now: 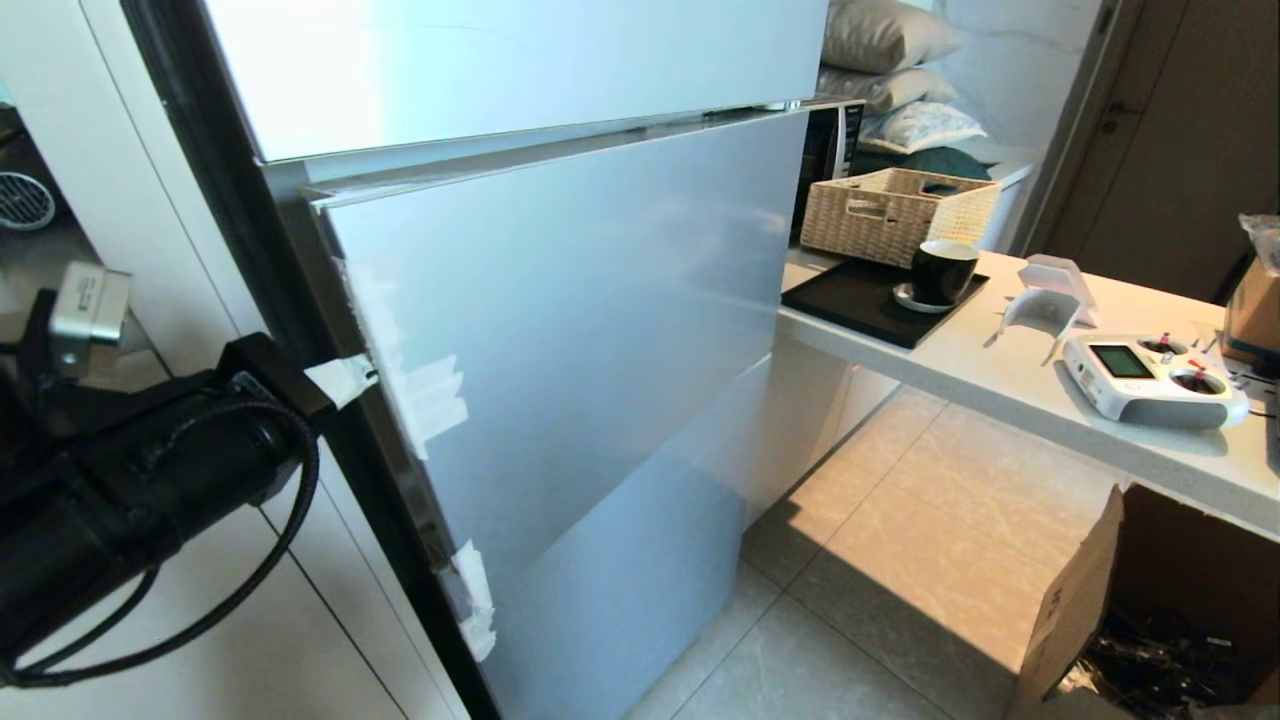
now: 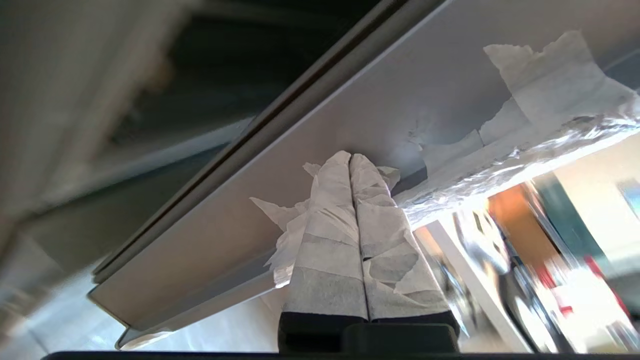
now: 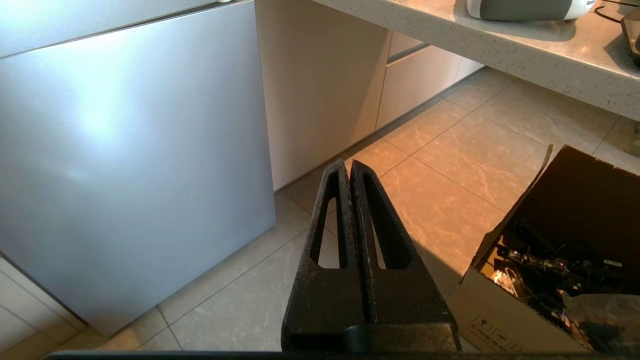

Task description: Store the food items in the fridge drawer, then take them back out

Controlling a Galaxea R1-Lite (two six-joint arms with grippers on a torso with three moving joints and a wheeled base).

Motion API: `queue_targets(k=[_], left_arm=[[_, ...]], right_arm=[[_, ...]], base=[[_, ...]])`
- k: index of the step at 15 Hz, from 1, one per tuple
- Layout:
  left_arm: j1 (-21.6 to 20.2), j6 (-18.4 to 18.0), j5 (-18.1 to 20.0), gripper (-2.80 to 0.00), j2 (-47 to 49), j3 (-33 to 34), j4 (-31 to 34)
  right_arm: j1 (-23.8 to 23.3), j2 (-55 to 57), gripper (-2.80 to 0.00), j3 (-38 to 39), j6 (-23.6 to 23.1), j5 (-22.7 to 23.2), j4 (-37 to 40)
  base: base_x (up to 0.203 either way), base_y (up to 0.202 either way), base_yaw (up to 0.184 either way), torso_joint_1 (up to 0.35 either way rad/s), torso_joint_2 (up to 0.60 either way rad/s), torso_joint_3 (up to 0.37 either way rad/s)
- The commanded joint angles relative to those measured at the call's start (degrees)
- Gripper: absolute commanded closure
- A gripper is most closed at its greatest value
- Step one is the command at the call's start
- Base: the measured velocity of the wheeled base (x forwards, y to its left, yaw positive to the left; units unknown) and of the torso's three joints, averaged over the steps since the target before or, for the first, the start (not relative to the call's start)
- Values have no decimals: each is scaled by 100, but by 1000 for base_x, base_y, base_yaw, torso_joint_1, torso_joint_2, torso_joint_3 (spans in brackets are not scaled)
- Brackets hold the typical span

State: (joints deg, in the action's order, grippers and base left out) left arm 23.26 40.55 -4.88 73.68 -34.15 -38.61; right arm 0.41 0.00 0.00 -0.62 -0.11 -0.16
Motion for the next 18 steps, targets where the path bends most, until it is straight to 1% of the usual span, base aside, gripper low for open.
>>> queue_targets(k=[1, 3, 4, 5, 6, 7, 8, 10, 11, 12, 13, 14, 15, 16, 18], left_arm=[[119, 24, 431, 0, -266, 160, -15], [239, 30, 880, 0, -413, 331, -15], [280, 34, 995, 0, -461, 390, -15], [320, 60, 1416, 0, -617, 555, -15], [333, 110, 1931, 0, -818, 721, -10], [312, 150, 2313, 0, -971, 879, 2], [260, 153, 2326, 0, -1001, 886, -3], [-129, 121, 2206, 0, -959, 762, -14], [-360, 40, 2148, 0, -903, 657, -12], [-581, -52, 1967, 0, -729, 479, -17], [-675, -101, 1567, 0, -414, 251, -27], [-720, -124, 1033, 0, -58, 13, -37], [-739, -133, 596, 0, 202, -159, -67], [-754, -135, 359, 0, 385, -287, -190], [-741, -127, 302, 0, 490, -276, -422]], right_arm=[[2, 9, 0, 0, 1, 2, -2], [2, 9, 0, 0, 1, 2, -2], [2, 9, 0, 0, -5, 2, -2], [2, 9, 0, 0, 1, 2, -2], [2, 9, 0, 0, 1, 2, -2], [2, 9, 0, 0, 1, 2, -2], [2, 9, 0, 0, 0, 2, -2], [2, 9, 0, 0, 1, 2, -2], [2, 9, 0, 0, 1, 2, -2], [2, 9, 0, 0, -7, 2, -2], [2, 9, 0, 0, 1, 2, -2], [2, 9, 0, 0, 1, 2, -2], [2, 9, 0, 0, 1, 2, -2], [2, 9, 0, 0, -1, 2, -2], [2, 9, 0, 0, 1, 2, -2]], base=[[0, 0, 0, 0, 0, 0], [0, 0, 0, 0, 0, 0], [0, 0, 0, 0, 0, 0], [0, 0, 0, 0, 0, 0], [0, 0, 0, 0, 0, 0], [0, 0, 0, 0, 0, 0], [0, 0, 0, 0, 0, 0], [0, 0, 0, 0, 0, 0], [0, 0, 0, 0, 0, 0], [0, 0, 0, 0, 0, 0], [0, 0, 0, 0, 0, 0], [0, 0, 0, 0, 0, 0], [0, 0, 0, 0, 0, 0], [0, 0, 0, 0, 0, 0], [0, 0, 0, 0, 0, 0]])
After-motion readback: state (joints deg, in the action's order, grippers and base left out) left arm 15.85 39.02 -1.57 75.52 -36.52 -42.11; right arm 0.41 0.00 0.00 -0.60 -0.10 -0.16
